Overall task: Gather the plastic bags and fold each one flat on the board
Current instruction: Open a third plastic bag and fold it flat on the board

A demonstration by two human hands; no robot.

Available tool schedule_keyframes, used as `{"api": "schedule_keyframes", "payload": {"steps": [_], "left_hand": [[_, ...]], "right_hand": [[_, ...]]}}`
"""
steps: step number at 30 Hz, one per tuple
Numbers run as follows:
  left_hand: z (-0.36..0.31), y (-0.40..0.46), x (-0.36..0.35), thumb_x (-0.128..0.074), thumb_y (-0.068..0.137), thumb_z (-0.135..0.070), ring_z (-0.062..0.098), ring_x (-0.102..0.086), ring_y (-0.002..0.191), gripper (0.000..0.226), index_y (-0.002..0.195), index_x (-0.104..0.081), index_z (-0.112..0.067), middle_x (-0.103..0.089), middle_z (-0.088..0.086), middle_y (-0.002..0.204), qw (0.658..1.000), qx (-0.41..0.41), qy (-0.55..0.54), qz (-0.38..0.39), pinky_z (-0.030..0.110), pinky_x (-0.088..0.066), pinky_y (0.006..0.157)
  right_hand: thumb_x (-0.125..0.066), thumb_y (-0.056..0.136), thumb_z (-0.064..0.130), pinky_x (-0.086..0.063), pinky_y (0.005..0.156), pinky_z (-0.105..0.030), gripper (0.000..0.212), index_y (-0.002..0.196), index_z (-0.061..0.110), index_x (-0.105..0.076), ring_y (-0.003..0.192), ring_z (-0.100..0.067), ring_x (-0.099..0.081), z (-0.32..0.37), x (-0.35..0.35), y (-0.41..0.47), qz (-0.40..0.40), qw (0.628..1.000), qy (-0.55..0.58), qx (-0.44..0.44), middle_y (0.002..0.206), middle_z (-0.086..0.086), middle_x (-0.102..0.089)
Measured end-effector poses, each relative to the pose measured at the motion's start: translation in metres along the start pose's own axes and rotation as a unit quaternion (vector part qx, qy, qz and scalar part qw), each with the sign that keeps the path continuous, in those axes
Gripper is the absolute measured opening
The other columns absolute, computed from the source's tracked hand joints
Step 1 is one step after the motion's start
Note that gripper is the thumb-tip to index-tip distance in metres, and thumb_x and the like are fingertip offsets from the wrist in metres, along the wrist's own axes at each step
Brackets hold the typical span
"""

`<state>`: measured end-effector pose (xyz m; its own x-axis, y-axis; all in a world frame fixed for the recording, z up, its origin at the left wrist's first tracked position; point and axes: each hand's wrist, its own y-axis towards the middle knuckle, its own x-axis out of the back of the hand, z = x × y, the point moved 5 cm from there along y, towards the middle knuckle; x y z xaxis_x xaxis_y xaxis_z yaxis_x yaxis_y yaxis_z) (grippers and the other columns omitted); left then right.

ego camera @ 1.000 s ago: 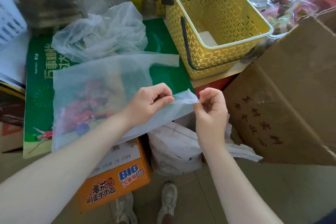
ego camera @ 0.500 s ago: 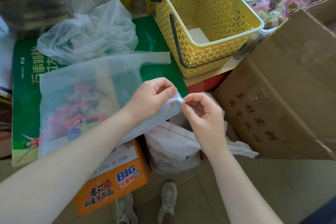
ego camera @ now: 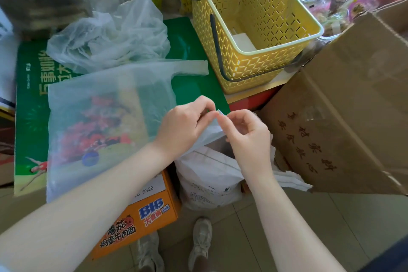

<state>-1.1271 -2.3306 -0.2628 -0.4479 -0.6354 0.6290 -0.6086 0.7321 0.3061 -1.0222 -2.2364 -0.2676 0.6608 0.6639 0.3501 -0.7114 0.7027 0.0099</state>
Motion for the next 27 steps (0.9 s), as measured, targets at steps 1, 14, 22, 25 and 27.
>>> {"api": "schedule_keyframes", "payload": {"steps": [1, 14, 22, 25, 27], "left_hand": [[-0.001, -0.002, 0.0, -0.042, 0.089, -0.04, 0.019, -0.054, 0.057, 0.035, 0.088, -0.057, -0.009, -0.06, -0.001, 0.067, 1.0, -0.006, 0.014, 0.0, 0.033, -0.046, 0.052], [0.047, -0.018, -0.024, -0.051, 0.087, -0.04, 0.021, -0.038, 0.024, 0.042, 0.058, -0.044, -0.011, -0.041, 0.001, 0.037, 0.929, -0.097, 0.337, 0.122, 0.009, -0.005, 0.047], [0.067, -0.016, -0.025, -0.066, 0.083, -0.035, 0.025, -0.045, 0.031, 0.037, 0.069, -0.048, -0.004, -0.049, 0.007, 0.044, 0.911, -0.064, 0.358, 0.196, 0.013, -0.012, 0.042], [0.073, -0.014, -0.019, -0.063, 0.082, -0.037, 0.023, -0.044, 0.029, 0.038, 0.068, -0.047, -0.006, -0.049, 0.006, 0.044, 0.922, -0.085, 0.359, 0.117, 0.016, -0.021, 0.036], [0.074, -0.019, -0.017, -0.045, 0.083, -0.04, 0.028, -0.06, 0.06, 0.037, 0.09, -0.052, -0.004, -0.062, 0.013, 0.074, 0.921, -0.096, 0.367, 0.086, 0.033, -0.041, 0.05]], "right_hand": [[-0.066, 0.084, 0.029, -0.051, 0.062, -0.019, 0.014, 0.082, 0.015, -0.064, 0.068, -0.005, -0.059, 0.002, 0.0, 0.002, 0.001, 1.0, -0.023, 0.017, 0.071, 0.01, -0.062], [-0.044, 0.097, 0.019, -0.048, 0.051, -0.027, 0.025, 0.09, 0.001, -0.06, 0.057, -0.019, -0.055, -0.01, -0.006, 0.021, 0.058, 0.942, -0.286, 0.169, 0.067, -0.004, -0.06], [-0.058, 0.09, 0.033, -0.048, 0.062, -0.037, 0.021, 0.089, 0.012, -0.059, 0.071, -0.018, -0.054, -0.029, -0.021, 0.038, 0.15, 0.94, -0.291, 0.097, 0.076, 0.002, -0.057], [-0.052, 0.094, 0.024, -0.049, 0.067, -0.04, 0.019, 0.093, 0.007, -0.06, 0.074, -0.02, -0.056, -0.031, -0.02, 0.046, 0.162, 0.939, -0.29, 0.09, 0.08, -0.002, -0.059], [-0.042, 0.098, 0.021, -0.046, 0.073, -0.036, 0.024, 0.105, 0.004, -0.058, 0.088, -0.024, -0.057, -0.042, -0.013, 0.057, 0.11, 0.959, -0.26, -0.007, 0.095, -0.009, -0.062]]}}
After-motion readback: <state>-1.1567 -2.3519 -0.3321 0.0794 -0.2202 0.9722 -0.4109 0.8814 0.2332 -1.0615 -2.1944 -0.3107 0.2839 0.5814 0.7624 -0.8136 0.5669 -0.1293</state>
